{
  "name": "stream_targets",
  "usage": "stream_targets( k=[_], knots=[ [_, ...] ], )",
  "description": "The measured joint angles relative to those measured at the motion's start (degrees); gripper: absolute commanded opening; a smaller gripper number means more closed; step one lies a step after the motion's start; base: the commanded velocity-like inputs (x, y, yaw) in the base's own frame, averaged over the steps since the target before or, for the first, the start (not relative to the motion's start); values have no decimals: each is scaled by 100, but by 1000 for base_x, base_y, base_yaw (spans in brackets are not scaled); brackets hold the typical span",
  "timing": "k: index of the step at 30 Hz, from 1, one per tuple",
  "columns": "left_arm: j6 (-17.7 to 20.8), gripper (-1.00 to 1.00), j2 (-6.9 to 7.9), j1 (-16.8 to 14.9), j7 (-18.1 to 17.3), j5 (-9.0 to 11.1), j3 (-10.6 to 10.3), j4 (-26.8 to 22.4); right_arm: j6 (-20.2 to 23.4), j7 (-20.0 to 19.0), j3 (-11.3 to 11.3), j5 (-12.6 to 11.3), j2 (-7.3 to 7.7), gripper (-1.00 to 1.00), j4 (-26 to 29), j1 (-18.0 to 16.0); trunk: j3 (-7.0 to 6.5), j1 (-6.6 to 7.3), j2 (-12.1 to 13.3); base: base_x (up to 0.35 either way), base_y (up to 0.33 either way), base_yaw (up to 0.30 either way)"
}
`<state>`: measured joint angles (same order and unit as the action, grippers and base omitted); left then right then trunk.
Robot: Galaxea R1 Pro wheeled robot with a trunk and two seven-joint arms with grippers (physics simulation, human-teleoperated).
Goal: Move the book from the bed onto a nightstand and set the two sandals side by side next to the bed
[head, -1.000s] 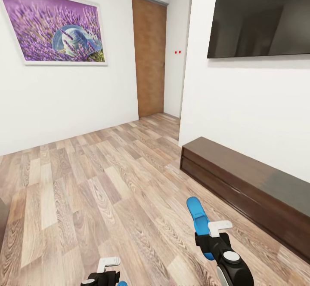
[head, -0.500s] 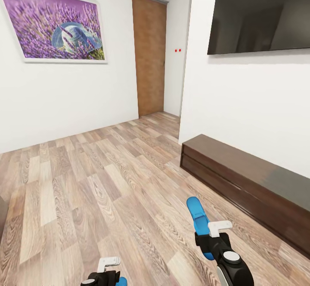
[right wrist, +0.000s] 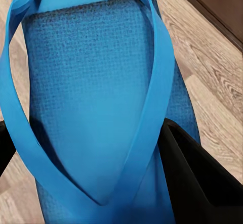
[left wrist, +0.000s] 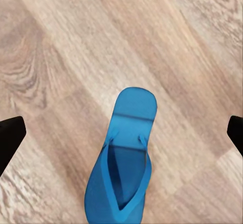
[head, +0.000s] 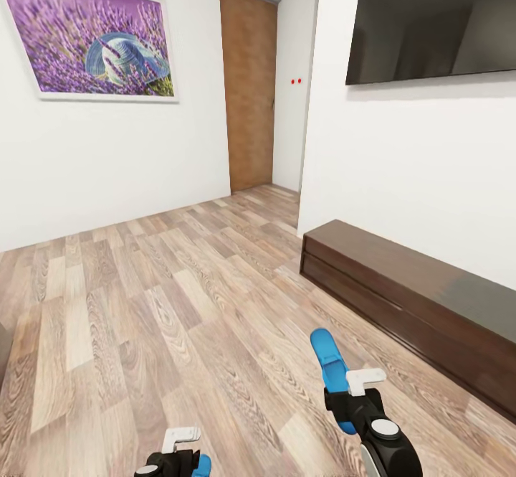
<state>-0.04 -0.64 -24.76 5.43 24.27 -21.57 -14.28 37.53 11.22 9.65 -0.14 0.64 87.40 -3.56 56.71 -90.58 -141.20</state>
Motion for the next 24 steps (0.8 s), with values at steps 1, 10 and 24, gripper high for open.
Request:
stream_targets(
  k=[1, 10, 24],
  knots=[
    [-1, 100, 0, 0, 0, 0, 0, 0, -1, 0, 1, 1, 0, -100, -5, 0, 18, -22, -40, 0, 0, 0],
    [-10, 100, 0, 0, 0, -1, 0, 0, -5, 0, 10, 1, 0, -100, -79, 0, 200, -124, -208, 0, 0, 0],
    [-19, 100, -10, 0, 73, -9, -32, 8, -7, 0, 4, 2, 5, -100, -97, 0, 511, -160, -227, 0, 0, 0]
  ],
)
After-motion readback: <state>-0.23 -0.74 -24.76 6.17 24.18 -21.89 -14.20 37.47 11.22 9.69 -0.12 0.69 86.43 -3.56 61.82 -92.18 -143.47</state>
